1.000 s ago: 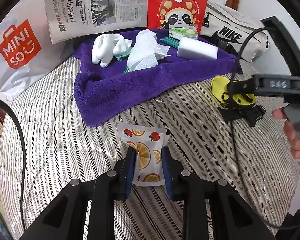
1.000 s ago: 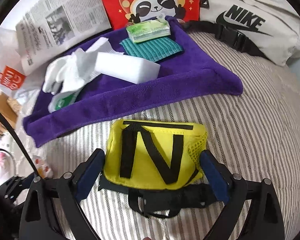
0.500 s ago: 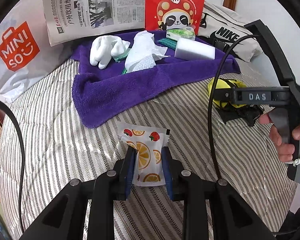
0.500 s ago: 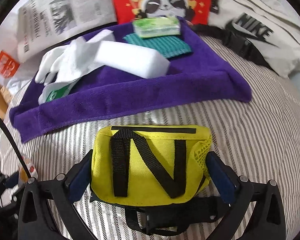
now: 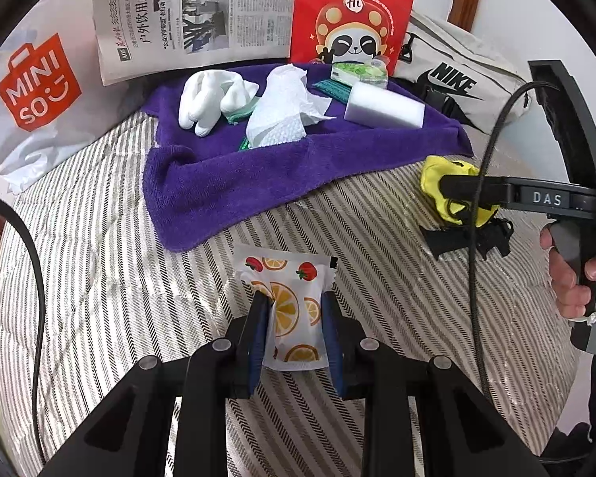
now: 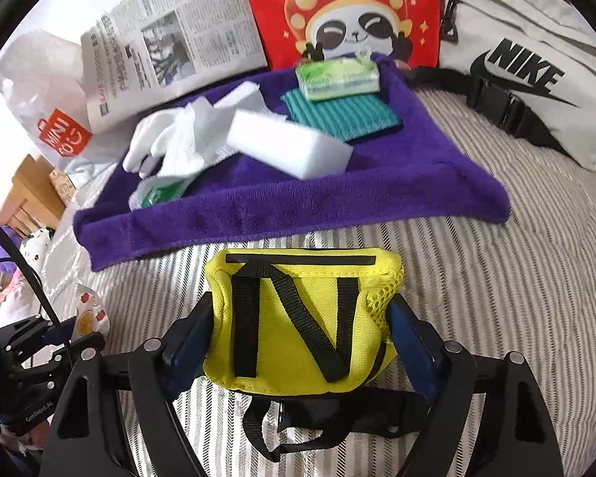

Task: Organize soft objects
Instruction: 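Grasp the yellow-black bag with the right gripper while the left holds the sachet, then carry the orange-print sachet and yellow-black bag over the purple towel with both grippers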

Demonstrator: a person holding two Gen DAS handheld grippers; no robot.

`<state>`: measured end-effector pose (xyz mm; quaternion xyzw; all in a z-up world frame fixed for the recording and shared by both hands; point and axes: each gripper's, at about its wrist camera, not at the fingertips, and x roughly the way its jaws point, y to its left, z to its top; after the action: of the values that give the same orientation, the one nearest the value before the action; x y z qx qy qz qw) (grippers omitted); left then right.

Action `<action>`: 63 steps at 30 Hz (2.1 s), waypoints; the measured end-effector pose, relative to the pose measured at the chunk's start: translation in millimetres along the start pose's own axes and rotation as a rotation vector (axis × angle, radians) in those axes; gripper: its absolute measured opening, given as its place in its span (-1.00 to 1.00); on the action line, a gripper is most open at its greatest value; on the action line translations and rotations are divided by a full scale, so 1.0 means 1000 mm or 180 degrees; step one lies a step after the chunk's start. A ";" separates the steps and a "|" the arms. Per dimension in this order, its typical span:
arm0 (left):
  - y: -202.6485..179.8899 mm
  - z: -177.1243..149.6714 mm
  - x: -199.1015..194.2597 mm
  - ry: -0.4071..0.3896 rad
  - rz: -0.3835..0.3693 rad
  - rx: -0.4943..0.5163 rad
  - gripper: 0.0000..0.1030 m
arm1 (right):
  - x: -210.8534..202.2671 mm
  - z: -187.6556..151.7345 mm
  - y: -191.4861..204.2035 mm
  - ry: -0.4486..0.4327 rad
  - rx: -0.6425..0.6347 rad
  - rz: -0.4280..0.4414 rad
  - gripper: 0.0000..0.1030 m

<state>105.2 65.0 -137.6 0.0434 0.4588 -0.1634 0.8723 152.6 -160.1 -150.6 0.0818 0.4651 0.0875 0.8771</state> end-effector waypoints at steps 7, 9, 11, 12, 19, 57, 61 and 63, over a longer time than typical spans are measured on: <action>0.001 0.004 -0.007 -0.0012 -0.0019 -0.0059 -0.51 | -0.023 0.007 -0.003 -0.0126 -0.0042 0.0063 0.61; 0.001 0.005 -0.008 -0.0024 -0.0023 -0.0081 -0.51 | -0.026 0.010 -0.002 -0.0144 -0.0056 0.0074 0.61; 0.001 0.007 -0.010 -0.0037 -0.0015 -0.0100 -0.51 | -0.030 0.014 -0.003 -0.0162 -0.0037 0.0106 0.61; 0.001 0.008 -0.012 -0.0045 -0.0012 -0.0109 -0.51 | -0.032 0.016 -0.004 -0.0177 -0.0027 0.0123 0.61; 0.000 0.016 -0.021 -0.0117 -0.0040 -0.0135 -0.51 | -0.041 0.028 -0.005 -0.0236 -0.0039 0.0167 0.61; 0.038 0.128 0.014 -0.0149 0.0022 -0.0142 -0.51 | 0.045 0.147 -0.017 0.0069 -0.0240 -0.0081 0.61; 0.043 0.132 0.021 -0.0131 0.0033 -0.0150 -0.51 | 0.056 0.146 -0.015 0.0129 -0.0287 -0.0093 0.61; 0.045 0.133 0.023 -0.0129 0.0031 -0.0163 -0.51 | 0.059 0.147 -0.015 0.0137 -0.0275 -0.0093 0.61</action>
<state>236.9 71.9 -83.0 0.0200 0.4448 -0.1481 0.8831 308.7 -170.7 -119.7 0.0351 0.4807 0.0964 0.8708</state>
